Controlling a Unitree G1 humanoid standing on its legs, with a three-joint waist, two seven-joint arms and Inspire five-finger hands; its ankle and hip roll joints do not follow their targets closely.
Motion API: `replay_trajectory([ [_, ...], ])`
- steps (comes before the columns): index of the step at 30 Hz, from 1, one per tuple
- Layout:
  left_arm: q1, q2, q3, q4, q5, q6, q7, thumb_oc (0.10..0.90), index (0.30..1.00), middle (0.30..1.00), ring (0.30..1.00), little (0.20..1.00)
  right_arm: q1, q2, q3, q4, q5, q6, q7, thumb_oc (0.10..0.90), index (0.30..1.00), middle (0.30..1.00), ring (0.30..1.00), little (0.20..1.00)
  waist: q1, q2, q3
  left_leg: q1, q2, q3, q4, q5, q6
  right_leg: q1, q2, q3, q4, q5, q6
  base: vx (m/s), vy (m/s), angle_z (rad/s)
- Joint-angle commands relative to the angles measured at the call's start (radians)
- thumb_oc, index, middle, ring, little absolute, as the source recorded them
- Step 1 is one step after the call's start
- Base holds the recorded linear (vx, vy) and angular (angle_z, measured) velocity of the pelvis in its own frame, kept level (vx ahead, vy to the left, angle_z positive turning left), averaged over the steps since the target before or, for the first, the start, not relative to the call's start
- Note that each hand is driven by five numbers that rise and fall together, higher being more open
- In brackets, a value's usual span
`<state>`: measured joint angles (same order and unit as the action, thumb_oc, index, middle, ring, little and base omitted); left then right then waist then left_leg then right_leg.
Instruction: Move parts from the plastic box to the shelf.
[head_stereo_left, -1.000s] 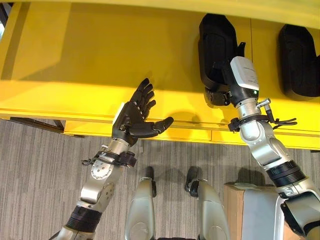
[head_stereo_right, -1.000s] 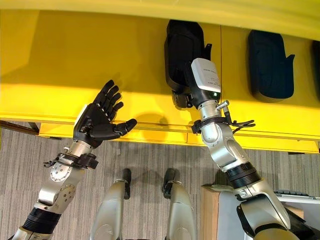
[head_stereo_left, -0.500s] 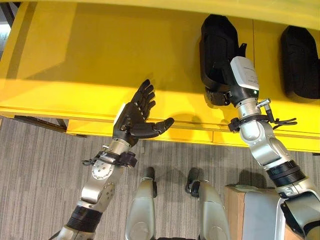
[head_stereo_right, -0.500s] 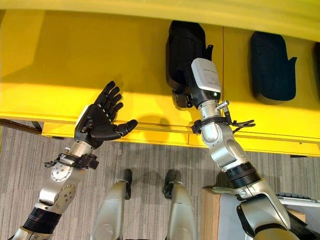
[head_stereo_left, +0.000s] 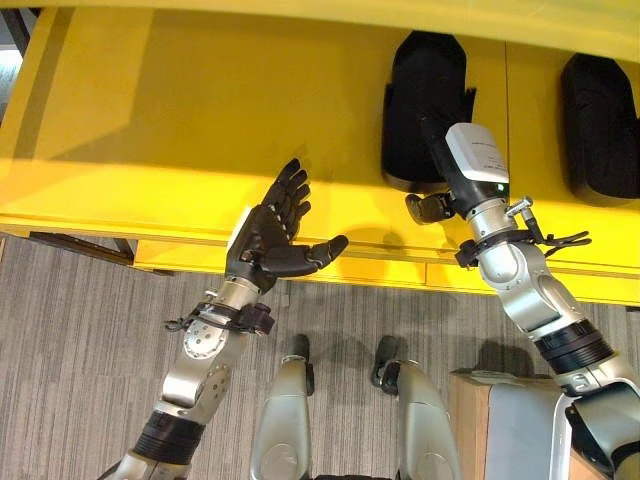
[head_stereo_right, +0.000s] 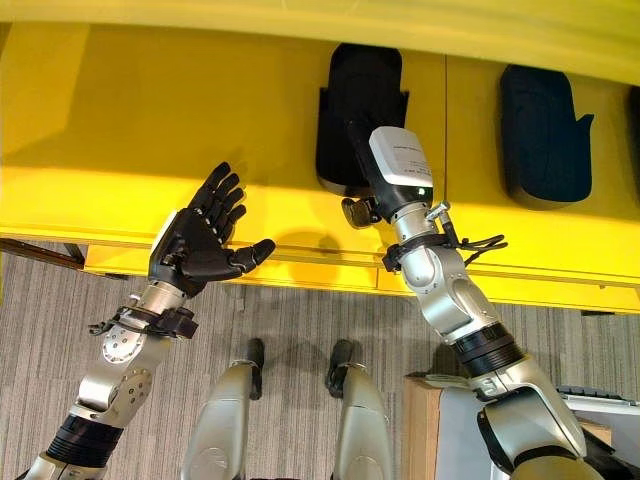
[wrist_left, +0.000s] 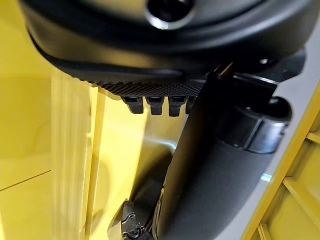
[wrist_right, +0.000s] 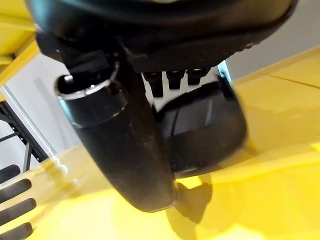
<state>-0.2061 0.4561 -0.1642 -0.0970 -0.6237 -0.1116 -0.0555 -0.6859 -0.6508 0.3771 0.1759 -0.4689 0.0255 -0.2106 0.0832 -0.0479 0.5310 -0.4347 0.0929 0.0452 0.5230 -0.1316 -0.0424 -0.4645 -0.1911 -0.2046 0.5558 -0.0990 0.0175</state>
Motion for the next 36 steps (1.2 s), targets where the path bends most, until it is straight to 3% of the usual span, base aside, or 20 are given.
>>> replay_trajectory([
  [1, -0.045, 0.000, -0.011, -0.130, -0.010, -0.113, -0.048, 0.900, 1.000, 1.000, 1.000, 1.000, -0.131, -0.058, -0.019, -0.050, -0.025, -0.039, -0.023, 0.900, 1.000, 1.000, 1.000, 1.000, -0.001, 0.038, -0.042, 0.093, 0.041, 0.043, -0.050, 0.002, -0.001, 0.078, -0.001, 0.019, 0.038, -0.081, 0.050, 0.00, 0.000, 0.00],
  [20, -0.046, 0.002, -0.009, -0.126, -0.009, -0.115, -0.055, 0.900, 1.000, 1.000, 1.000, 1.000, -0.128, -0.069, -0.010, -0.026, -0.081, 0.000, -0.055, 0.900, 1.000, 1.000, 1.000, 1.000, -0.005, 0.039, -0.047, 0.096, 0.046, 0.049, -0.056, 0.008, -0.002, 0.081, 0.003, 0.020, 0.031, -0.077, 0.048, 0.00, 0.000, 0.00],
  [32, -0.049, 0.000, -0.018, -0.127, -0.013, -0.119, -0.043, 0.900, 1.000, 1.000, 1.000, 1.000, -0.138, -0.073, -0.041, -0.001, -0.113, 0.051, -0.209, 0.900, 1.000, 1.000, 1.000, 1.000, -0.010, 0.046, -0.050, 0.102, 0.046, 0.052, -0.063, 0.008, -0.003, 0.087, 0.006, 0.023, 0.021, -0.074, 0.048, 0.00, 0.000, 0.00],
  [36, -0.047, -0.002, -0.022, -0.129, -0.015, -0.126, -0.033, 0.900, 1.000, 1.000, 1.000, 1.000, -0.133, -0.061, -0.065, -0.010, -0.104, 0.023, -0.283, 0.900, 1.000, 1.000, 1.000, 1.000, -0.014, 0.052, -0.052, 0.104, 0.045, 0.053, -0.069, 0.009, -0.004, 0.088, 0.006, 0.023, 0.016, -0.073, 0.048, 0.00, 0.024, 0.00],
])
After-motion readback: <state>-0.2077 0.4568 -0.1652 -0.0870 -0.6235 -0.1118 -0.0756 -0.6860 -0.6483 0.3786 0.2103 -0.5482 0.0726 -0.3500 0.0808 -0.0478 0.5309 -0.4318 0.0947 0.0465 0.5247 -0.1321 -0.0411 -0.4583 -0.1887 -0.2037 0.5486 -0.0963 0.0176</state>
